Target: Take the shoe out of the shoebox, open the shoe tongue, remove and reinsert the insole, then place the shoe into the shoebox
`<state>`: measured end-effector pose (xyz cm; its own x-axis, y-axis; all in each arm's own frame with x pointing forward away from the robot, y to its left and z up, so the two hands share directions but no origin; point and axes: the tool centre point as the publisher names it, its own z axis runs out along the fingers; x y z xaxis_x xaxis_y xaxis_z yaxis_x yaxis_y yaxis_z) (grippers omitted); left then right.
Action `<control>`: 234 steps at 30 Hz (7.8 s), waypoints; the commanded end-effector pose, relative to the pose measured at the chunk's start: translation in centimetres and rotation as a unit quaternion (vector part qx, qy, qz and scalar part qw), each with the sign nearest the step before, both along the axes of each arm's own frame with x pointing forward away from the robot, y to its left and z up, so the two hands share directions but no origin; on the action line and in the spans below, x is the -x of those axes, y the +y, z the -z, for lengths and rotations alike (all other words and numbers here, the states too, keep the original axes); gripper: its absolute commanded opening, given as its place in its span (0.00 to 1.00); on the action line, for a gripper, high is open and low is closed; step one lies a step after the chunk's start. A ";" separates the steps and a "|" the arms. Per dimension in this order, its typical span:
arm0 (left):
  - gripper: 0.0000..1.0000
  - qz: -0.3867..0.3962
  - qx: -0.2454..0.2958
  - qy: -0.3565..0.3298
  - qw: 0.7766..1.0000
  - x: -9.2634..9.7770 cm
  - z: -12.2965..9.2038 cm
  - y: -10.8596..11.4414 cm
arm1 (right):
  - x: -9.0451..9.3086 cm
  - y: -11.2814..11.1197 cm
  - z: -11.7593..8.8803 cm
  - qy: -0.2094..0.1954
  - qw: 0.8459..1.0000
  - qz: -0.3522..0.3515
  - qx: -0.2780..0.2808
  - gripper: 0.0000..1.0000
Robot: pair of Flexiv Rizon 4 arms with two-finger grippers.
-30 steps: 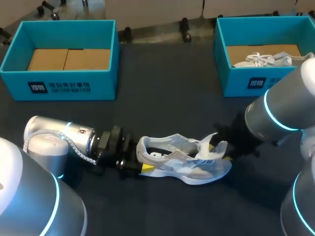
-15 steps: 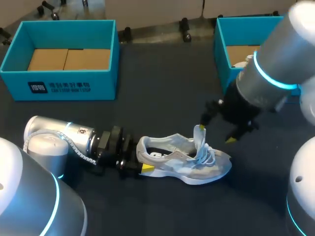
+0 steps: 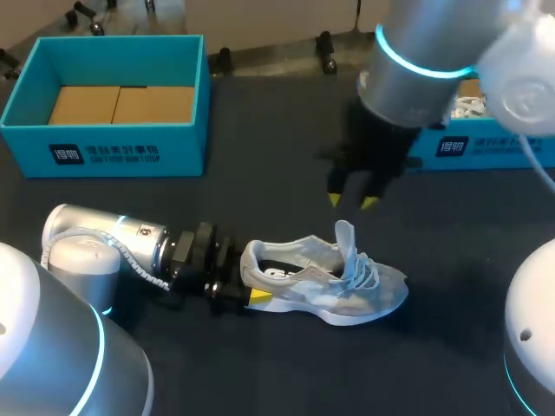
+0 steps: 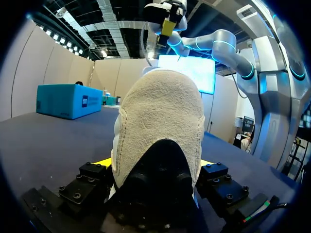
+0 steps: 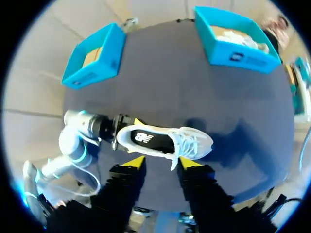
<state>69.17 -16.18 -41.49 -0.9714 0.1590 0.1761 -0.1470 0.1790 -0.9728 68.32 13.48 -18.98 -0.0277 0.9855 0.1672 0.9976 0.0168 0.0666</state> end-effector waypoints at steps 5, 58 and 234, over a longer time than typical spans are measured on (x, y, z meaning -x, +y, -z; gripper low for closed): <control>0.00 -0.001 0.000 0.000 1.000 0.0 0.1 0.1 | -1.9 3.6 2.1 -0.023 0.974 -0.203 0.102 0.00; 0.00 -0.001 0.000 0.000 1.000 0.0 0.1 0.1 | -0.7 8.6 10.9 -0.076 0.808 -0.583 0.052 0.00; 0.00 -0.001 0.000 0.000 1.000 0.0 0.1 0.1 | 2.2 1.6 15.2 -0.256 0.790 -0.555 0.056 0.00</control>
<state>69.14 -16.07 -41.44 -0.9715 0.1593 0.1754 -0.1462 0.1792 -0.9729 66.65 16.33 -34.72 -0.9211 0.3171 -0.2261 0.2415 0.9205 0.3071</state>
